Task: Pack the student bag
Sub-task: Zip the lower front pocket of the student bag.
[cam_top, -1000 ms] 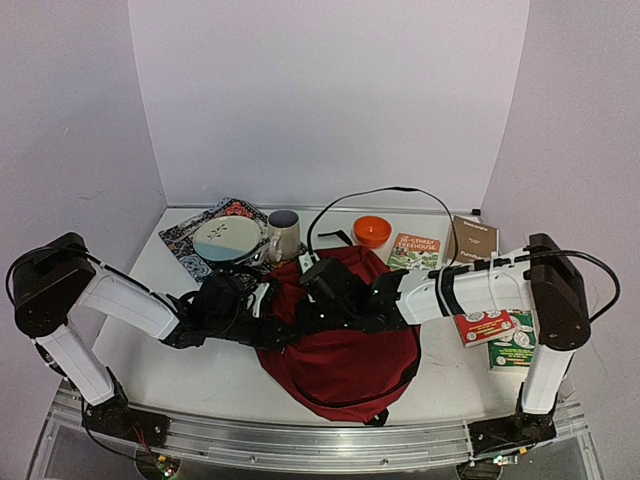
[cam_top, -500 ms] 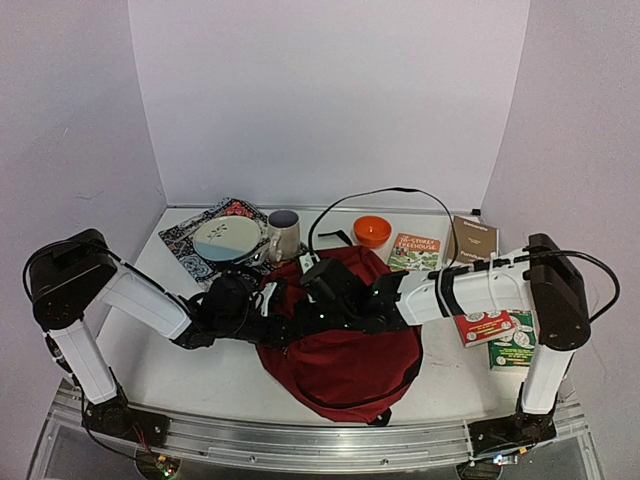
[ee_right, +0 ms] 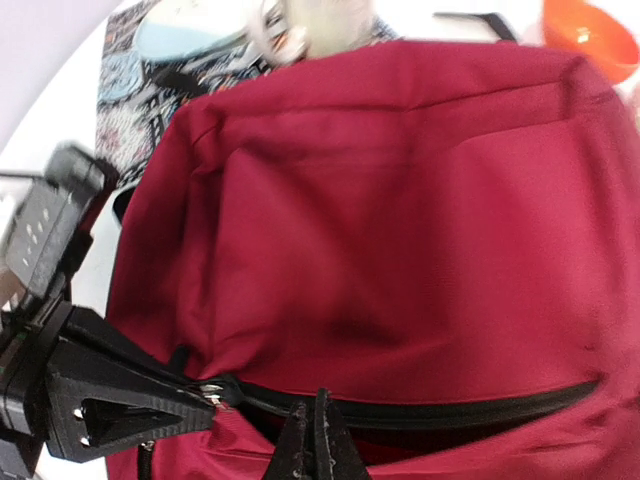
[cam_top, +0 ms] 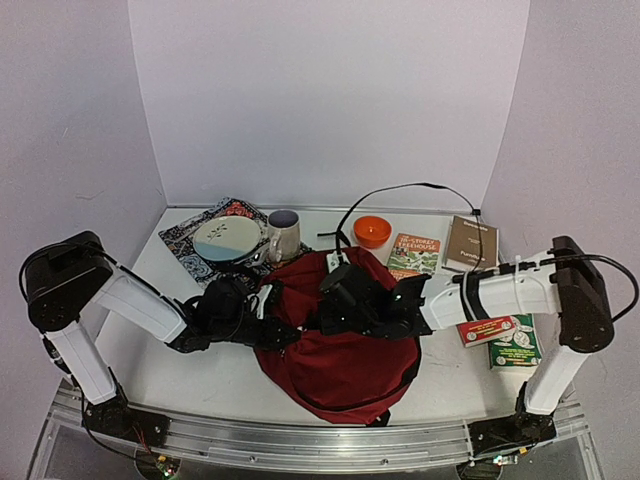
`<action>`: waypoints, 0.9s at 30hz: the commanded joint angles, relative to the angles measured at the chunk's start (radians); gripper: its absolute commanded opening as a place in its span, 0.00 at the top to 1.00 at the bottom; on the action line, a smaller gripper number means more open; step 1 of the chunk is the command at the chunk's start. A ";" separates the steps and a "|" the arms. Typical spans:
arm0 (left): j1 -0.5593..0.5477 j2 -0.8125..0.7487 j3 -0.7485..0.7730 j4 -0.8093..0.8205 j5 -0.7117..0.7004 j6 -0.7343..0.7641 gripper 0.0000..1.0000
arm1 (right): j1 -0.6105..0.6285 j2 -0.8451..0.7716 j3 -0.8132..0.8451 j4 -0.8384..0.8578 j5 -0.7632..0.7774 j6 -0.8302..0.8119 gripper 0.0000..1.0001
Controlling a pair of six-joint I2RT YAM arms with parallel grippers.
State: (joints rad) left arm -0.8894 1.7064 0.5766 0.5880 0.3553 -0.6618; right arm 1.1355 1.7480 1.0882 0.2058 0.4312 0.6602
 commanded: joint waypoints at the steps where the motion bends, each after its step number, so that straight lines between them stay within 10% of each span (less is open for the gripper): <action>1: -0.005 -0.055 -0.019 0.038 -0.001 -0.014 1.00 | -0.025 -0.089 -0.048 -0.057 0.112 0.044 1.00; 7: -0.005 -0.056 -0.022 0.038 0.024 -0.016 1.00 | -0.042 -0.084 0.001 -0.039 -0.046 -0.101 1.00; 17: -0.005 -0.059 -0.012 0.038 0.043 -0.010 1.00 | -0.050 0.026 0.144 -0.047 -0.313 -0.161 0.51; 27: -0.005 -0.063 -0.007 0.037 0.053 -0.006 1.00 | -0.084 0.131 0.216 -0.115 -0.378 -0.130 0.48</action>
State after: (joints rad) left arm -0.8894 1.6802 0.5602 0.5861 0.3724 -0.6643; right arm 1.0638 1.8540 1.2712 0.1466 0.0936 0.5186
